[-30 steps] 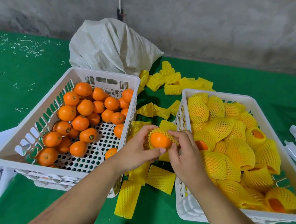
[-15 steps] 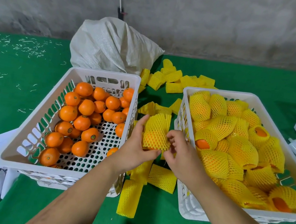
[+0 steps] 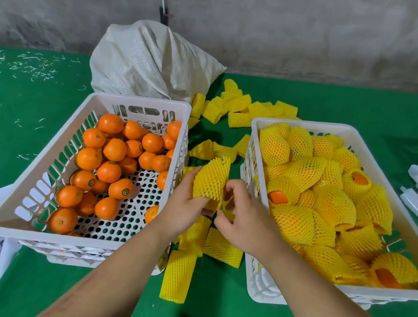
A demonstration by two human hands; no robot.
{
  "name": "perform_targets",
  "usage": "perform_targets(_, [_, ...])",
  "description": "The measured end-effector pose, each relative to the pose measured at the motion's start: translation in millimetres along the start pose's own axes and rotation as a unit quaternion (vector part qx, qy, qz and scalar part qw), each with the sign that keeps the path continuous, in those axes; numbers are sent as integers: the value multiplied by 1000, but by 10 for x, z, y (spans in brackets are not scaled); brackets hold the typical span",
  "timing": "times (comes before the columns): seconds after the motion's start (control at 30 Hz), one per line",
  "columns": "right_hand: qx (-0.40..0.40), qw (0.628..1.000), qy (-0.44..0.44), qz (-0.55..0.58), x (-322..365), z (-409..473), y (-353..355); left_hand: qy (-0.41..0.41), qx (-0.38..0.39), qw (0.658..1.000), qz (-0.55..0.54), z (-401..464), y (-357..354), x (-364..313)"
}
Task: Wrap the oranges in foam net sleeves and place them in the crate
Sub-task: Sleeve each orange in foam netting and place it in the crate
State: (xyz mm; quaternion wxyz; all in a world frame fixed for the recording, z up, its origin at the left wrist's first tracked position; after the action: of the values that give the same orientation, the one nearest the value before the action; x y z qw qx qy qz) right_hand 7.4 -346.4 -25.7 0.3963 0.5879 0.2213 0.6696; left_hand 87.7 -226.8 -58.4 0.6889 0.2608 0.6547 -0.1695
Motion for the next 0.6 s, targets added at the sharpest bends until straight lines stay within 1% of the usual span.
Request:
perform_targets(0.03, [2,1000,1,11,-8,-3,9,-4,-7,1000,-4,5,21,-10])
perform_targets(0.1, [-2,997,-8,71,-36,-3,59,-17,-22,1000,-1,5,66,-61])
perform_targets(0.17, [-8,991,-57,123,-87,0,123,-38,-24,999,22,-7,76,-140])
perform_targets(0.27, [-7,981,-122,147,-61,-16,182,-89,-21,995,47,-51,10,-267])
perform_targets(0.33, [-19,961,-166,220,-31,-47,189,-118,-26,989,88,-88,-69,-361])
perform_targets(0.4, [-48,937,-180,296,42,-75,211,-149,-22,979,134,-133,-158,-441])
perform_targets(0.47, [-63,925,-184,326,105,-134,256,-179,8,967,180,-190,-303,-500])
perform_targets(0.53, [-92,903,-199,370,20,-252,402,-198,57,959,194,-240,-444,-536])
perform_targets(0.57, [-120,898,-196,375,-65,-338,569,-211,76,954,199,-262,-461,-585])
perform_targets(0.6, [-155,900,-193,358,-175,-444,780,-226,80,949,205,-262,-411,-642])
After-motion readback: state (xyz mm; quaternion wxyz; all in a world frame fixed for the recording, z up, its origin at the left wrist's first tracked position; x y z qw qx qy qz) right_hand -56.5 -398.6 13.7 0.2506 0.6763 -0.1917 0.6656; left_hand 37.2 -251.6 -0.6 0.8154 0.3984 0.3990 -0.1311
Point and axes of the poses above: each hand's wrist, its own z-axis towards the middle knuckle, its own y-axis out of the back of the hand, x = y × z, the point moved 9 cm from there along z, towards the middle knuckle, and after that the axes turned 4 degrees about -y, right-handed, at the moved point
